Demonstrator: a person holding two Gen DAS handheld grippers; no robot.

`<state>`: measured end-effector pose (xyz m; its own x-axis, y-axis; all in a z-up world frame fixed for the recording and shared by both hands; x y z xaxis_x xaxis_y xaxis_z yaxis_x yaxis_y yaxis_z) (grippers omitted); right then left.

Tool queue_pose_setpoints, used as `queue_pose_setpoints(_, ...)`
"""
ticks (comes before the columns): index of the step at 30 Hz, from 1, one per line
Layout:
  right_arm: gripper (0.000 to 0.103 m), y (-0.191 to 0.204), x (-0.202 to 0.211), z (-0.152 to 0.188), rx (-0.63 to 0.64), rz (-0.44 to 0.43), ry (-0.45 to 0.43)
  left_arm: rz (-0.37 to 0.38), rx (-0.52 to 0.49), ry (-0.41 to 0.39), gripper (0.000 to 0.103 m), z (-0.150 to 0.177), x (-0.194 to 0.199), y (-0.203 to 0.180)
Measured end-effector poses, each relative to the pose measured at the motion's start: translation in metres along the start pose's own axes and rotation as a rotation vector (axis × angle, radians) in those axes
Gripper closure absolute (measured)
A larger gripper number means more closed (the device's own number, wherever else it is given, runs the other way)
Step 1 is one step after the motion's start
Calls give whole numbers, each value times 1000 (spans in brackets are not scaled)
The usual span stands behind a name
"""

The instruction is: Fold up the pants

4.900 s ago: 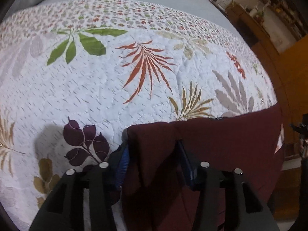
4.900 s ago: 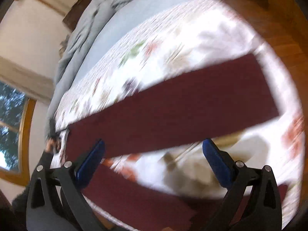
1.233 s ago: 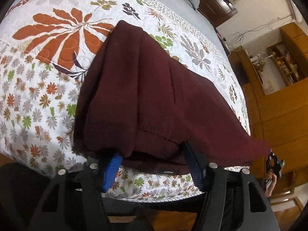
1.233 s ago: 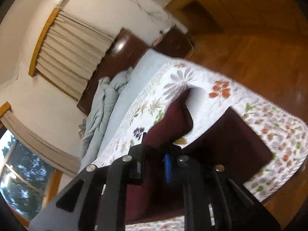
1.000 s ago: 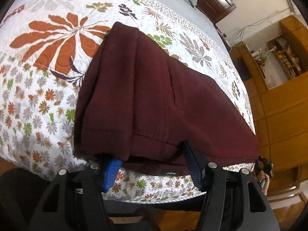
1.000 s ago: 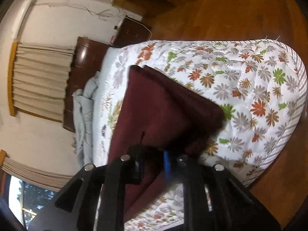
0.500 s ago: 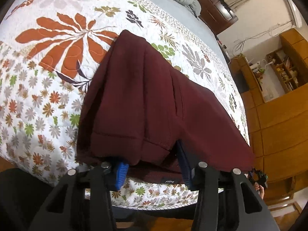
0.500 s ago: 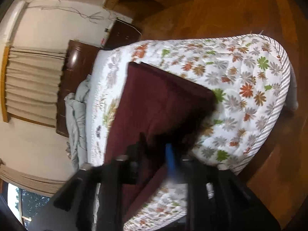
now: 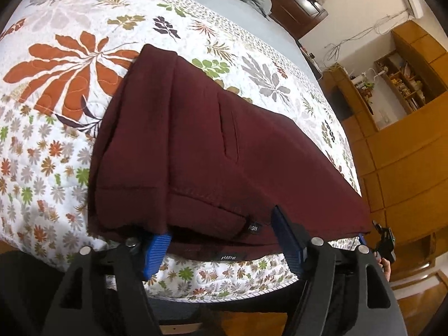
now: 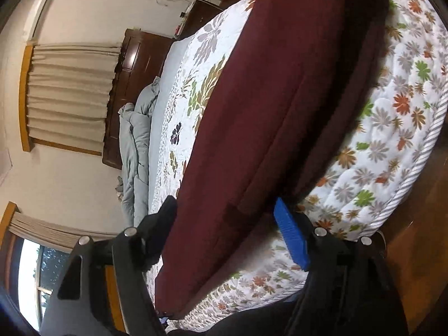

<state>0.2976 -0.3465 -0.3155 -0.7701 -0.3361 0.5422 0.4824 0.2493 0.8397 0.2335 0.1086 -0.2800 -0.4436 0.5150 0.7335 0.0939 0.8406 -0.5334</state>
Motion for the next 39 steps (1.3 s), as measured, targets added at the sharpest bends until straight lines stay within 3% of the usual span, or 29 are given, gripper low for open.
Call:
queue_pose_setpoints(1, 62, 0, -3, 1, 1, 4, 10, 4, 4, -4, 33, -1, -1, 0)
queue_pose_setpoints(2, 95, -3, -5, 2, -11, 12, 22, 8, 5, -10, 35, -2, 0, 0)
queue_pose_setpoints(4, 94, -8, -3, 4, -22, 29, 4, 9, 11, -23, 46, -2, 2, 3)
queue_pose_setpoints(5, 94, -9, 0, 6, -20, 32, -3, 17, 25, -18, 65, -1, 0, 5)
queue_pose_setpoints(8, 95, -20, 1, 11, -41, 46, -9, 46, 95, -23, 73, 2, -1, 13)
queue_pose_setpoints(11, 91, -21, 0, 12, -52, 33, 1, 54, 105, -36, 75, 3, 0, 12)
queue_pose_setpoints(13, 77, -12, 0, 20, -45, 42, 24, 53, 91, -31, 76, 3, 0, 7)
queue_pose_setpoints(14, 58, -3, -1, 30, -43, 34, 50, 49, 86, -25, 77, 4, 1, 5)
queue_pose_setpoints(16, 49, 15, -12, 61, 1, 37, 118, 27, 81, -15, 74, 6, 4, -4)
queue_pose_setpoints(18, 49, 30, -30, 96, 22, 25, 210, 48, 107, -25, 37, 11, 5, -15)
queue_pose_setpoints(19, 49, 35, -40, 112, 22, 24, 244, 87, 134, -38, 31, 15, 4, -25)
queue_pose_setpoints(21, 49, 45, -61, 138, 28, 17, 305, 140, 144, -22, 31, 22, -2, -40)
queue_pose_setpoints(24, 49, 53, -83, 151, 43, 46, 312, 174, 160, -6, 30, 27, -15, -55)
queue_pose_setpoints(26, 49, 54, -93, 155, 19, 61, 320, 130, 175, 29, 30, 28, -27, -53)
queue_pose_setpoints(31, 49, 52, -101, 162, -4, 85, 320, 103, 211, 57, 30, 29, -39, -47)
queue_pose_setpoints(35, 49, 50, -106, 162, -15, 80, 319, 100, 262, 29, 35, 24, -40, -37)
queue_pose_setpoints(37, 54, 45, -107, 161, -19, 91, 312, 74, 277, 5, 54, 21, -37, -30)
queue_pose_setpoints(39, 75, 42, -110, 161, -12, 106, 311, 73, 291, -17, 75, 20, -36, -26)
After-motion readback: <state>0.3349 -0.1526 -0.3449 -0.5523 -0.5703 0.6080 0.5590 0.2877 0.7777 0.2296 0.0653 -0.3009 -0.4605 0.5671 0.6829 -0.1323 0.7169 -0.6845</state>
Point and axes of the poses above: each gripper's, at about its wrist camera, not at the fingertips, and x roughly against the way its jaws point, y to its left, z to its underside, the point moved 9 cm from there along -x, roughly the way its jaws point, and after that the axes turned 9 degrees about -x, right-handed, at the moved point
